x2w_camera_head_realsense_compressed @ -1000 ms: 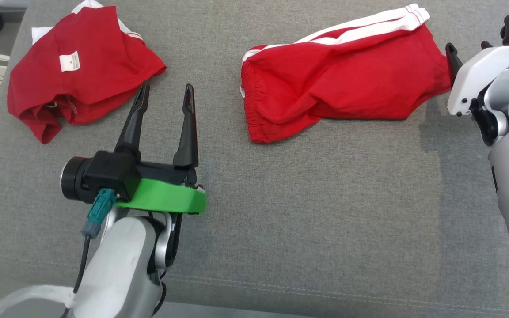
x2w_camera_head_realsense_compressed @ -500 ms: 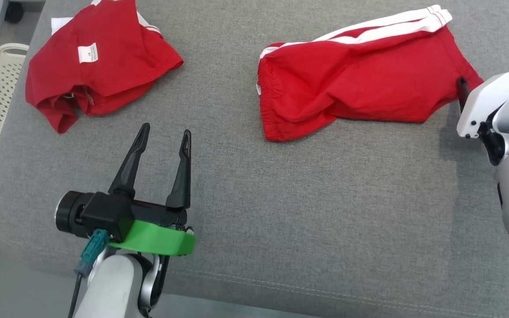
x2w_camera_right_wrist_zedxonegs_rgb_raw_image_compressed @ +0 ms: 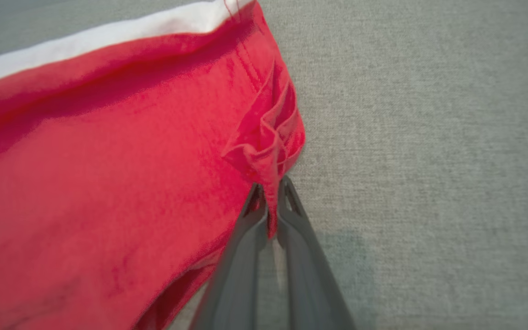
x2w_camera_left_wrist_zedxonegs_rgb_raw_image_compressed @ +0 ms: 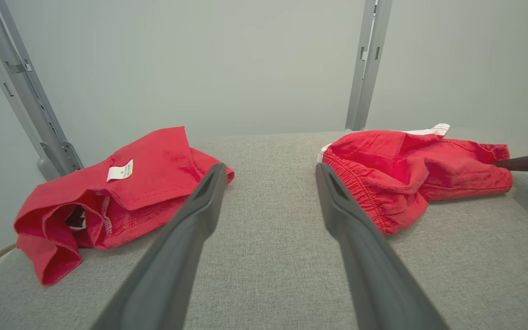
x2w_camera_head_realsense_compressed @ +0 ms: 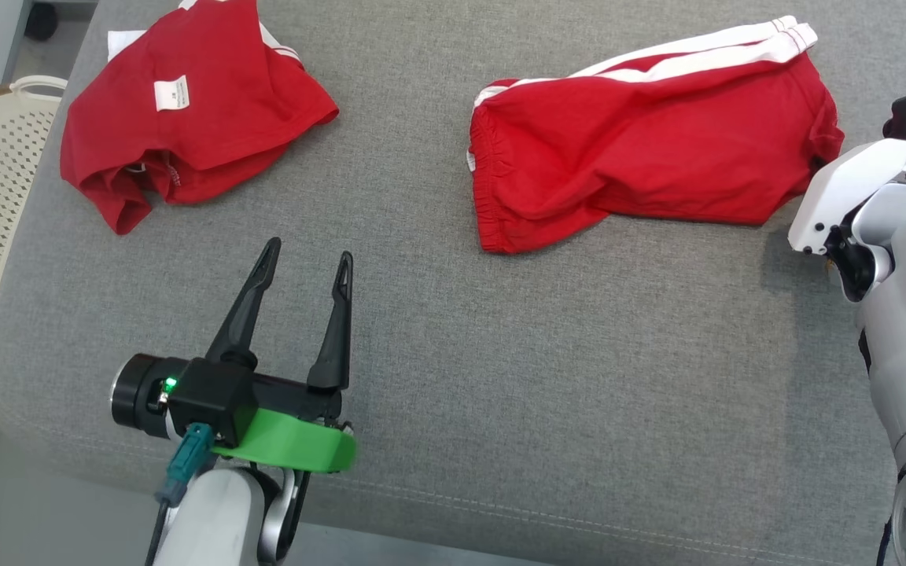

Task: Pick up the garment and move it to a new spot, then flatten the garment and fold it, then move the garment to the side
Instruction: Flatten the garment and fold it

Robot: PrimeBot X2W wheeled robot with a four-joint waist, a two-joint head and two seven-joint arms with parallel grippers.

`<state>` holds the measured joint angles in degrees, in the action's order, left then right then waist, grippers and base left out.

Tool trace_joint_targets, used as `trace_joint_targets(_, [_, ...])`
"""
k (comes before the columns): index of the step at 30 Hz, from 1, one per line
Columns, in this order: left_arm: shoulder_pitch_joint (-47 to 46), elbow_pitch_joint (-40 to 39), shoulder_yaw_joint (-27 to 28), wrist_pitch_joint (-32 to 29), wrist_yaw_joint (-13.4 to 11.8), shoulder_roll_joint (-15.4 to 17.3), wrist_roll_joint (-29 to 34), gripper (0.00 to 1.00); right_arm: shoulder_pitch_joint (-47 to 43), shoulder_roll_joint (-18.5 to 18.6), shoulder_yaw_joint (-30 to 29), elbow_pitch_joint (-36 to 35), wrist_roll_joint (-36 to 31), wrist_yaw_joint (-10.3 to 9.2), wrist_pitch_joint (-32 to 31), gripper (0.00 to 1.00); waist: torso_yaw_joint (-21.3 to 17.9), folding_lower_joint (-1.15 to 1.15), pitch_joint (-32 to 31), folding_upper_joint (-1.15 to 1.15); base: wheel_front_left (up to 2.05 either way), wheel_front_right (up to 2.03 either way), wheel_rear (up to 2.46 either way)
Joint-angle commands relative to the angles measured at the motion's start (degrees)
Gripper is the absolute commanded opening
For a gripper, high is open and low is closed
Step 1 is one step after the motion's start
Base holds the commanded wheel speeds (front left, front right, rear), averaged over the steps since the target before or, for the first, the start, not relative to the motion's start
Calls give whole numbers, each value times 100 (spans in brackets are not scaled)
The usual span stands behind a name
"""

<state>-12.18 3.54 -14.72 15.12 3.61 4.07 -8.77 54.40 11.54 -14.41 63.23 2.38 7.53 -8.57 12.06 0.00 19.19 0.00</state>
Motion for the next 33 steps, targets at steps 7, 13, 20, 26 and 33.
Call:
trace_joint_targets(7, [137,466,58,6,34,2,178,100,-227,-94,-131,77,-43,-8,267,0,-98,0,-308,0,0,0,0])
trace_joint_targets(13, [224,823,136,6,23,1,119,100,-657,-342,-358,95,119,-8,489,0,-241,0,-750,0,0,0,0])
trace_joint_targets(20, [494,1106,106,6,81,7,28,100,-1286,-548,-454,42,179,-8,660,0,-443,0,-1332,0,0,0,0])
trace_joint_targets(26, [710,1247,59,5,108,25,-39,100,-1608,-573,-491,-9,-95,-8,643,100,-555,0,-1588,0,0,0,0])
trace_joint_targets(33, [872,1375,123,2,-44,-9,-205,100,-1860,-693,-373,-249,-469,-8,1048,100,-622,0,-1793,0,0,0,0])
